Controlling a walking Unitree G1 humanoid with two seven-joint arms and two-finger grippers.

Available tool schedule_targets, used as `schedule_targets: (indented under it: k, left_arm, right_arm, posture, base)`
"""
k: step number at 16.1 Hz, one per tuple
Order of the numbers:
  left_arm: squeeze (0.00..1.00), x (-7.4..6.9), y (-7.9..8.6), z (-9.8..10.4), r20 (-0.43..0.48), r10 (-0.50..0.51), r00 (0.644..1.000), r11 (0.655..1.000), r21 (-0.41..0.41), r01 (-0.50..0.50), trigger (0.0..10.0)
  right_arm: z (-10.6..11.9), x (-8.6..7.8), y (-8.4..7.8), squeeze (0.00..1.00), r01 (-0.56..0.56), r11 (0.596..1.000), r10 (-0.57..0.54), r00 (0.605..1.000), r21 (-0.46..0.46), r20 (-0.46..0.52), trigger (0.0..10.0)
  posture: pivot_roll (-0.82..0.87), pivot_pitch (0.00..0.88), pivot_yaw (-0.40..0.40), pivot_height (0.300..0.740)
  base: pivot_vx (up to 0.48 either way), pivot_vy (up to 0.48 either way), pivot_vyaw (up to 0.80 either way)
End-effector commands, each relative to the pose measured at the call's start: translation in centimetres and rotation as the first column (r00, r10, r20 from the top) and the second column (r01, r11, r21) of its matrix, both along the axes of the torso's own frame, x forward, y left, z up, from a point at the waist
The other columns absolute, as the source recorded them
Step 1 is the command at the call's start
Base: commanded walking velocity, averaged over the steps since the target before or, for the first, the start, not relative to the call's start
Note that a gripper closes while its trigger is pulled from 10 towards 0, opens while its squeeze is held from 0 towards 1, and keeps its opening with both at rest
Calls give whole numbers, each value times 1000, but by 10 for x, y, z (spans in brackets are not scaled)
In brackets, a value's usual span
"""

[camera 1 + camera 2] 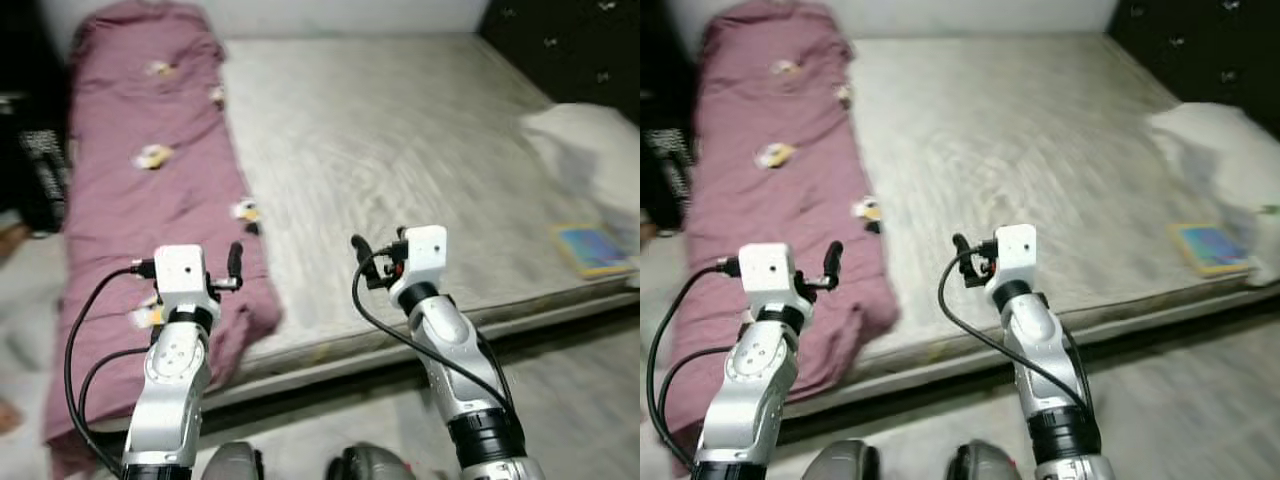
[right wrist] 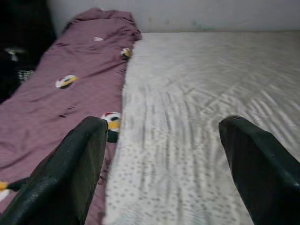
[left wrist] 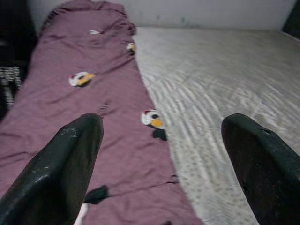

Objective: Clean up the room

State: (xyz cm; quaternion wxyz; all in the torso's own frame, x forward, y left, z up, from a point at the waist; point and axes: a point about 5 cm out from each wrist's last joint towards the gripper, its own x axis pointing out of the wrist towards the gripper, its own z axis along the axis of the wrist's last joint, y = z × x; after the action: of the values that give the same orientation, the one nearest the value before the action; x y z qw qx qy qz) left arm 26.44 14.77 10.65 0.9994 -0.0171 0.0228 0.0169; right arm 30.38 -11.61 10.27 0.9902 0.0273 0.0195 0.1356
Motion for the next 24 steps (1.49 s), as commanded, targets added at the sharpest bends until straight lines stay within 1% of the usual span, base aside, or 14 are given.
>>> schedule_targets:
  k: [1, 2, 4, 7, 9, 12, 15, 20, 23, 24]
  left_arm:
    - [0, -1, -6, -1, -3, -2, 1000, 1000, -2, 2, 10000]
    - [0, -1, -5, 0, 5, 3, 1000, 1000, 2, -3, 10000]
    - [0, -1, -5, 1, 16, 7, 1000, 1000, 14, -7, 10000]
    - [0, -2, -3, 1, 15, -5, 1000, 1000, 6, 5, 10000]
    - [0, -1, -2, 1, 14, -5, 1000, 1000, -8, 5, 10000]
    - [0, -1, -4, 0, 12, -22, 1000, 1000, -14, 22, 10000]
    - [0, -1, -3, 0, 8, -13, 1000, 1000, -23, 13, 10000]
    - [0, -2, -2, -1, 4, -5, 1000, 1000, -13, 5, 10000]
    - [0, -5, 3, 0, 7, 18, 1000, 1000, -5, -18, 10000]
    - [0, -7, 5, -1, -5, 29, 1000, 1000, -2, -29, 10000]
  right_arm:
    - [-3, -1, -12, 0, 31, 999, -32, 999, -14, -7, 10000]
    - [-2, -2, -10, 0, 17, 1000, -16, 1000, -18, 7, 10000]
    - [-1, -2, -8, 0, 7, 1000, -6, 1000, -23, 14, 10000]
    - [-1, -1, -9, 0, 3, 1000, -3, 1000, -23, 14, 10000]
    - [0, 0, -10, 0, 10, 1000, -10, 1000, -4, 13, 10000]
    - [-1, 1, -10, 0, 17, 1000, -17, 1000, 2, 10, 10000]
    - [-1, 1, -10, 0, 19, 1000, -19, 1000, 5, 9, 10000]
    - [0, 1, -12, 0, 36, 999, -37, 999, 8, 13, 10000]
    - [0, 0, -13, 0, 50, 999, -50, 999, 9, 14, 10000]
    - [0, 0, -13, 0, 51, 999, -51, 999, 9, 14, 10000]
  posture:
    - [69, 100, -82, 740]
    - [72, 98, -83, 740]
    - [75, 97, -84, 740]
    - [75, 97, -88, 740]
    - [74, 96, -89, 740]
    - [74, 95, -89, 740]
    - [74, 97, -88, 740]
    - [72, 101, -86, 740]
    - [76, 106, -80, 740]
    - [79, 108, -80, 740]
  base:
    - [0, 0, 0]
    - [0, 0, 0]
    - [0, 0, 703]
    - [0, 0, 781]
    - [0, 0, 241]
    - [0, 436, 0]
    - [0, 460, 0]
    - [0, 463, 0]
    - [0, 472, 0]
    - [0, 476, 0]
